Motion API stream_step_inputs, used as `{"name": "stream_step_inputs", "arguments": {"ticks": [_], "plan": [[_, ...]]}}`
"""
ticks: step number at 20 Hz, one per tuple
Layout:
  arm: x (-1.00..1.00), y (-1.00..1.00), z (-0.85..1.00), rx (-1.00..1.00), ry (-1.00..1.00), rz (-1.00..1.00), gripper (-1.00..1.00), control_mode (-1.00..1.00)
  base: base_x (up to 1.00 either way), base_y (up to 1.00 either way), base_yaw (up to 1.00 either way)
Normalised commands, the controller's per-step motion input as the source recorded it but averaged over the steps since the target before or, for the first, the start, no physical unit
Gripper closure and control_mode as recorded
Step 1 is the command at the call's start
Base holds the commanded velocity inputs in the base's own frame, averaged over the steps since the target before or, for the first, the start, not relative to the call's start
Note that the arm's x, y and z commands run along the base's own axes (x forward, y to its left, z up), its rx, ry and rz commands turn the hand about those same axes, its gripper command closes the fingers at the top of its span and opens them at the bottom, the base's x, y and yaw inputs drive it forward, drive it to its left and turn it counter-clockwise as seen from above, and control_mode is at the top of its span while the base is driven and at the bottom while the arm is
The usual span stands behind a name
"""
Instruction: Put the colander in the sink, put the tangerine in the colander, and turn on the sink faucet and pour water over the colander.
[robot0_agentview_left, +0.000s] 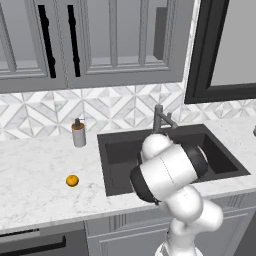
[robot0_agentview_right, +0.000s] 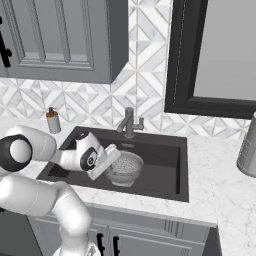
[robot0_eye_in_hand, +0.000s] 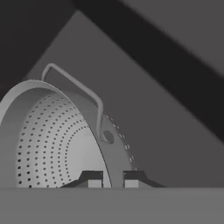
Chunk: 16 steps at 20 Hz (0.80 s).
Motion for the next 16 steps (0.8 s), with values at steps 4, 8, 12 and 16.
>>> {"name": "stream_step_inputs", "arguments": {"ticks": [4, 8, 12, 16], "plan": [[0.23, 0.02, -0.18, 0.12, -0.11, -0.31, 1.0, -1.0, 0.0, 0.0, 0.0], [0.07, 0.28, -0.17, 0.12, -0.14, -0.31, 1.0, -1.0, 0.0, 0.0, 0.0], [0.05, 0.5, -0.11, 0.11, -0.18, -0.32, 1.0, -1.0, 0.0, 0.0, 0.0], [0.17, 0.57, -0.05, 0.1, -0.17, -0.33, 1.0, -1.0, 0.0, 0.0, 0.0]]}}
